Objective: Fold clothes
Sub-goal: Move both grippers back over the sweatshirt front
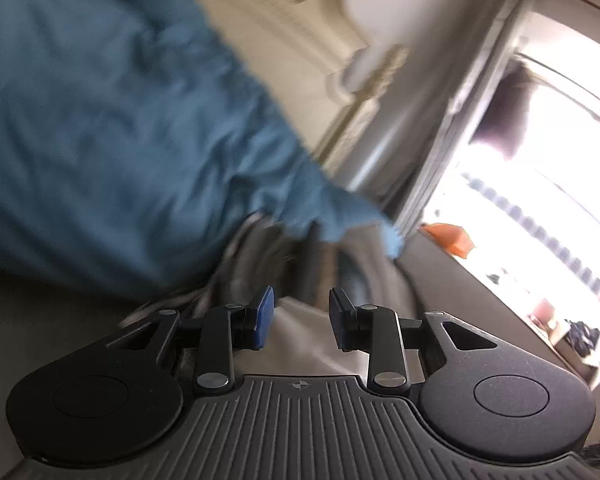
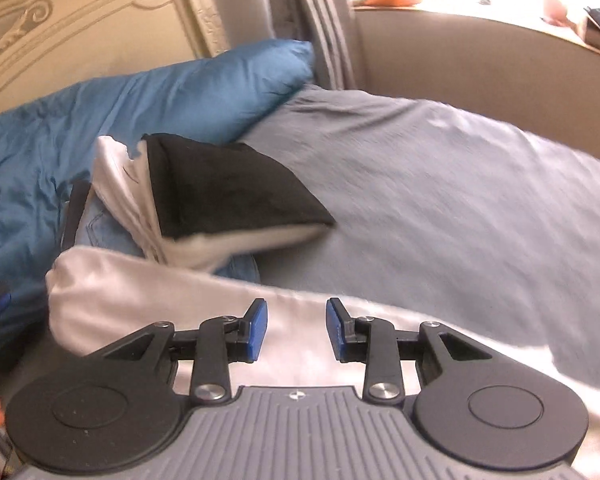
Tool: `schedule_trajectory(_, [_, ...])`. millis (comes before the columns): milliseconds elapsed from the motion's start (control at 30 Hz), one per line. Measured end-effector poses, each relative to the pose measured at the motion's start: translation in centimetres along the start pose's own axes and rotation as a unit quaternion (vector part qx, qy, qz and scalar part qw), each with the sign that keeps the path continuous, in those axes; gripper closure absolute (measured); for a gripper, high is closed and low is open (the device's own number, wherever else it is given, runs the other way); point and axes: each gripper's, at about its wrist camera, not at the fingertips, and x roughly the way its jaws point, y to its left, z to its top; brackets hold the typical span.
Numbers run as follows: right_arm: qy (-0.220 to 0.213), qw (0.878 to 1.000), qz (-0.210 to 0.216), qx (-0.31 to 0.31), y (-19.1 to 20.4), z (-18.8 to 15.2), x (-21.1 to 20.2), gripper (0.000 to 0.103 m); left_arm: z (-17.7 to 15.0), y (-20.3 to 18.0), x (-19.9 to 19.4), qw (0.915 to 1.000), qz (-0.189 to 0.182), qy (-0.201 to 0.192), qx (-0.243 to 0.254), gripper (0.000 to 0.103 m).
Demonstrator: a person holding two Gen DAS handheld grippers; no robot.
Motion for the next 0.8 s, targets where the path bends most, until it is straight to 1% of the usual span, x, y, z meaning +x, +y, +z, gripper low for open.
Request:
schedule_trajectory(67, [-0.004,1.000,0.006,0.026,-1.5,-2.0,-2.7,0.069,-0.6,-2.1,-0.7,0.9990,-0.035,0.009,0.025,0.072])
schedule_trajectory(100, [-0.009,0.999,0.007,0.039,-2.2,-2.9,-4.0,0.069,-1.2,-3.5,-0.8,0.9969,-0.058,0.025,0.048,0.068])
schedule_trajectory(133, [-0.016,0.998,0.008,0.058,-3.0,-4.0,-5.3,0.069,-1.9,-5.0,-0.9,0.9929,-0.082,0.044,0.073,0.066])
schedule_trajectory(167, [-0.023,0.997,0.009,0.078,-3.8,-5.2,-6.7,0.069,-2.9,-6.6,-1.0,0.9872,-0.107,0.066,0.099,0.066])
schedule_trajectory(200, [-0.029,0.995,0.008,0.098,-4.5,-6.4,-8.0,0.068,-4.1,-8.3,-1.2,0.9794,-0.134,0.088,0.123,0.066])
schedule_trajectory(267, [-0.046,0.990,0.003,0.133,-5.9,-9.0,-10.4,0.068,-6.8,-11.5,-1.7,0.9594,-0.186,0.134,0.164,0.066])
schedule_trajectory(300, [-0.055,0.987,0.000,0.149,-6.5,-10.4,-11.6,0.068,-8.2,-12.9,-2.1,0.9480,-0.210,0.157,0.180,0.066])
schedule_trajectory(367, [-0.074,0.981,-0.007,0.181,-7.8,-13.3,-13.9,0.068,-11.0,-15.9,-2.8,0.9219,-0.255,0.201,0.212,0.066])
schedule_trajectory(433, [-0.094,0.972,-0.015,0.217,-9.1,-16.2,-16.0,0.068,-13.5,-18.4,-3.6,0.8956,-0.286,0.242,0.240,0.066])
schedule_trajectory(500, [-0.119,0.960,-0.017,0.254,-10.2,-18.7,-17.7,0.068,-15.6,-20.7,-4.1,0.8701,-0.309,0.277,0.266,0.066])
schedule_trajectory(600, [-0.151,0.942,-0.019,0.300,-12.2,-22.2,-20.0,0.068,-17.9,-24.0,-4.6,0.8411,-0.319,0.308,0.310,0.066])
schedule_trajectory(667, [-0.165,0.933,-0.029,0.319,-13.3,-23.8,-21.0,0.065,-18.9,-25.7,-4.8,0.8269,-0.317,0.311,0.345,0.065])
schedule_trajectory(733, [-0.177,0.924,-0.038,0.337,-14.4,-25.3,-21.9,0.063,-20.1,-27.5,-5.3,0.8126,-0.324,0.314,0.369,0.063])
schedule_trajectory(800, [-0.180,0.917,-0.045,0.353,-15.7,-26.8,-22.6,0.063,-21.3,-28.5,-6.0,0.8039,-0.329,0.325,0.374,0.062])
